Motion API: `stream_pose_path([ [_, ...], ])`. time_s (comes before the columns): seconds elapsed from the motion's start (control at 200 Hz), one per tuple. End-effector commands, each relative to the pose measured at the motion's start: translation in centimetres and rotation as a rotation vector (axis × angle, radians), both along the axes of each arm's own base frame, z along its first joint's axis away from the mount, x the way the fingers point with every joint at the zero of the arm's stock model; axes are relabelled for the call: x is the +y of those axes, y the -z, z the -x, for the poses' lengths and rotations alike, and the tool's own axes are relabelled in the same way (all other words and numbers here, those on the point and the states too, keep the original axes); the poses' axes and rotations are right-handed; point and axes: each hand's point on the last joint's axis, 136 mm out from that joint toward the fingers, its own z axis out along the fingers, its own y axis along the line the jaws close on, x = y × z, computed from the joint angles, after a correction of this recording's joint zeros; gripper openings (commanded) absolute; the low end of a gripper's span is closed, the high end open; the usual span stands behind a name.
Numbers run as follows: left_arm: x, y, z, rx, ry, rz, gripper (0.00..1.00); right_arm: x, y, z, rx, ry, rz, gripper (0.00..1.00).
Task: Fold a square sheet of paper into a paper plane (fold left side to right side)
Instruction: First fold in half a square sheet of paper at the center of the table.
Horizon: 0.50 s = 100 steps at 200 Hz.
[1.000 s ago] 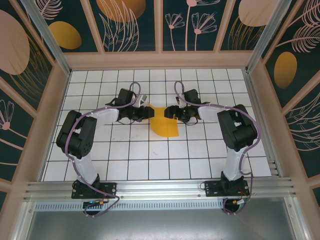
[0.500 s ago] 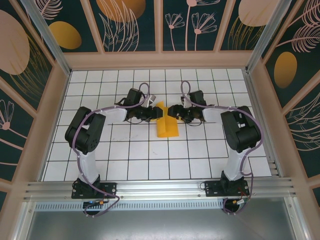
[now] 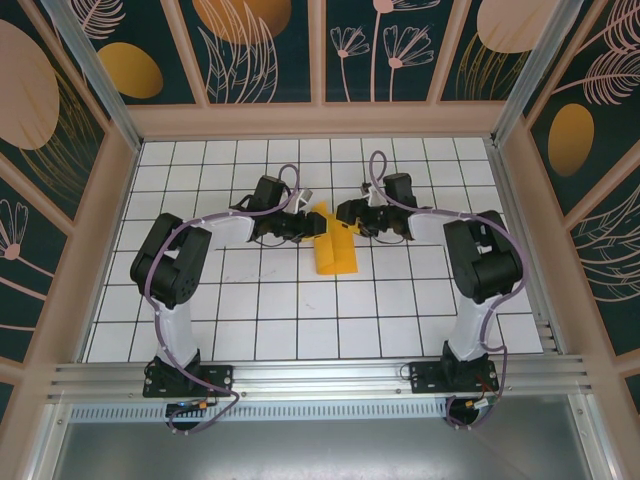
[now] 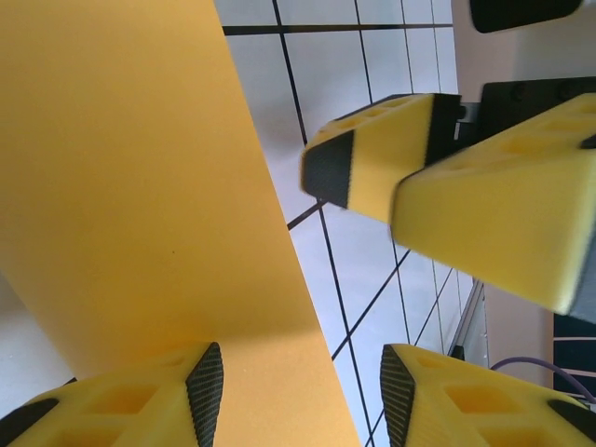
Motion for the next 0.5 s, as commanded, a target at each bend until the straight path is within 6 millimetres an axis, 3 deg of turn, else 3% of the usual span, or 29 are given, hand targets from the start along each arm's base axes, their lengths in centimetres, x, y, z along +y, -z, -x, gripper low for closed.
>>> stream_pose_path([
  [0.0,-0.7,-0.5,-0.3,-0.018,0.010,0.021,0.50,1.6,-0.9,-0.5,-0.007,-0.041,-0.064,0.56],
  [0.18,-0.8,-0.5,-0.2,-0.021,0.013,0.021,0.48,2.5,-0.1,-0.8,0.014,-0.060,-0.070,0.50],
  [0.3,-0.8,-0.6,-0.2,-0.024,0.014,0.020,0.48,2.8,0.5,-0.7,0.028,-0.068,-0.066,0.32],
  [0.495,0.1,-1.4,-0.6,-0.069,-0.018,-0.038,0.51,1.5,0.6,-0.9,0.017,-0.043,-0.019,0.07],
])
